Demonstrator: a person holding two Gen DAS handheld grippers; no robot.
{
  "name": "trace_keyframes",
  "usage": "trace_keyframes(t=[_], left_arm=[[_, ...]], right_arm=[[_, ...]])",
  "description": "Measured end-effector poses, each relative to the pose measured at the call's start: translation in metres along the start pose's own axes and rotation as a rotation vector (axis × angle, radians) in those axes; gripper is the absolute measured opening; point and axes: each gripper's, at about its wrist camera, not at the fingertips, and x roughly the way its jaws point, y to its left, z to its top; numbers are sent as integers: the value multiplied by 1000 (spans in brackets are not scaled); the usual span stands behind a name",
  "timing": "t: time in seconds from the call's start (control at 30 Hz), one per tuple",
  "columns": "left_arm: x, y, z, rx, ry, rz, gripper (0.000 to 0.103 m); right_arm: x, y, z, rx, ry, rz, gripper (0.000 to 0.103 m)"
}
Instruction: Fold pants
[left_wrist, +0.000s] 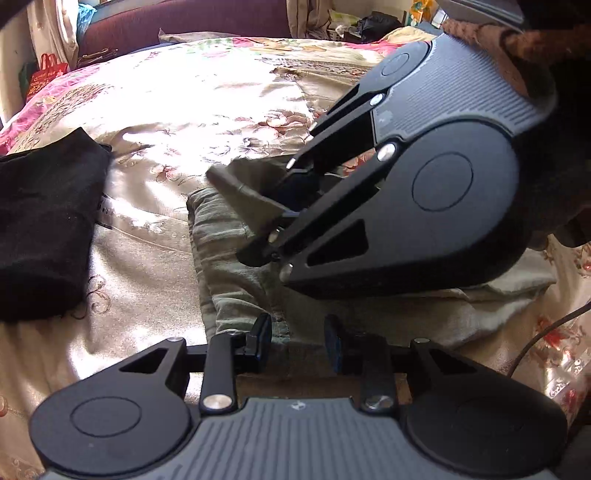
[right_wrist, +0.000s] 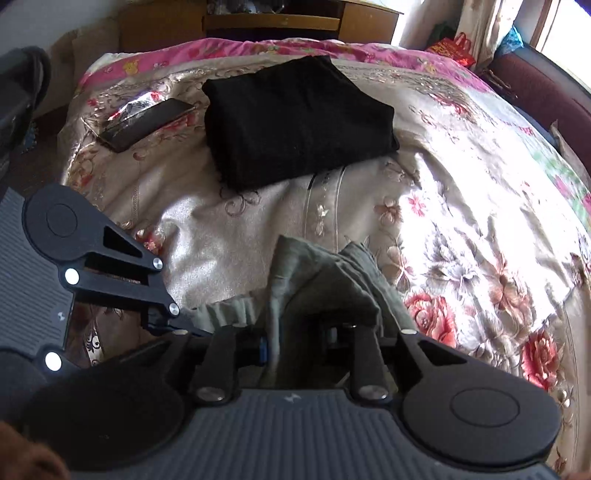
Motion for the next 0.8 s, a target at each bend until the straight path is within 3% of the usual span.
trace_keyframes(t=[0.07, 0.1, 0.27, 0.4, 0.53, 0.7, 0.8], left_arm=[[1, 0, 0, -12, 3, -3, 46], [3, 0, 0, -16, 6, -3, 46], [-1, -2, 0, -20, 15, 5, 46], [-4, -4, -1, -21, 15, 10, 46], [-4, -4, 1, -24, 16, 23, 46], [-4, -6, 0, -42, 10, 42, 47], [-5, -6, -4, -53, 11, 51, 47]], right_arm=[[-1, -8, 8, 27, -26, 26, 39], [-3, -12, 9, 39, -44, 37, 40], [-3, -24, -1, 38, -23, -99, 40], [-16, -46, -20, 148, 1, -127, 41], [-34, -54, -37, 218, -7, -105, 41], [-18, -47, -51, 255, 71, -87, 42], [-4, -49, -52, 353, 40, -2, 42]])
